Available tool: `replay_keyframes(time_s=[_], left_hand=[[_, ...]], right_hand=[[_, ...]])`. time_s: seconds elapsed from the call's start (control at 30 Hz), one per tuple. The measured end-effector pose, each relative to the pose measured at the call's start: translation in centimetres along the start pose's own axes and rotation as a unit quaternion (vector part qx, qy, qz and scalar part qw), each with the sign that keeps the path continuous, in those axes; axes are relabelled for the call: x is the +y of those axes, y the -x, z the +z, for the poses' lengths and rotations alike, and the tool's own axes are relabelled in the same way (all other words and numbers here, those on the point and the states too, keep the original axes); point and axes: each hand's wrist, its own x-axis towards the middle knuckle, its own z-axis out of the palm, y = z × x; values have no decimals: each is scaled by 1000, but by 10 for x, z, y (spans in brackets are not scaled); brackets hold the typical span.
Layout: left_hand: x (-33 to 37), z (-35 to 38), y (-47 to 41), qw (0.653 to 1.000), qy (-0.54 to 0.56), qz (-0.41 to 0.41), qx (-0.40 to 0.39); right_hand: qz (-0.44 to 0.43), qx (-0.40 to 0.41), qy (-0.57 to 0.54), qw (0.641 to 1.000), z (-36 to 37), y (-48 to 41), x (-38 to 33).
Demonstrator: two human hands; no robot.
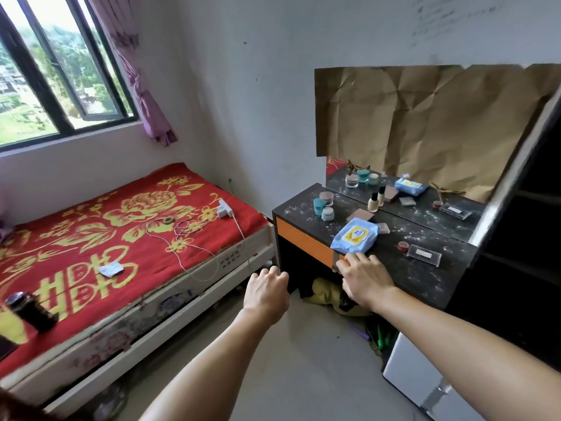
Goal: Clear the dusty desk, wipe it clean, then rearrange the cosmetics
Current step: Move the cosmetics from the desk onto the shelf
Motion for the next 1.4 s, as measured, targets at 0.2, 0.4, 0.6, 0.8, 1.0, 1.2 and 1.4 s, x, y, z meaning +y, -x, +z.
replay_keyframes(time_s=[0.2,0.4,0.6,0.8,1.0,1.2,1.4], left_hand=[[-12,29,-124,1000,27,-13,-8],[-32,43,-221,998,51,-34,-19],[-73,65,-305,998,49,-35,-37],[-122,101,-404,997,65,3,-43],[-170,127,-495,993,57,71,-75],[-183,153,-569,986,55,116,-110],[-176,180,-621,976,41,148,-158]], right_hand=[[8,-17,-16,1000,43,-114,51],[-1,-45,-24,999,68,-221,94],[-6,-58,-24,998,94,-312,105],[37,-89,-42,994,136,-407,106],[109,-138,-77,981,171,-490,105],[151,-194,-105,963,208,-535,113],[158,-241,-138,948,247,-556,122]])
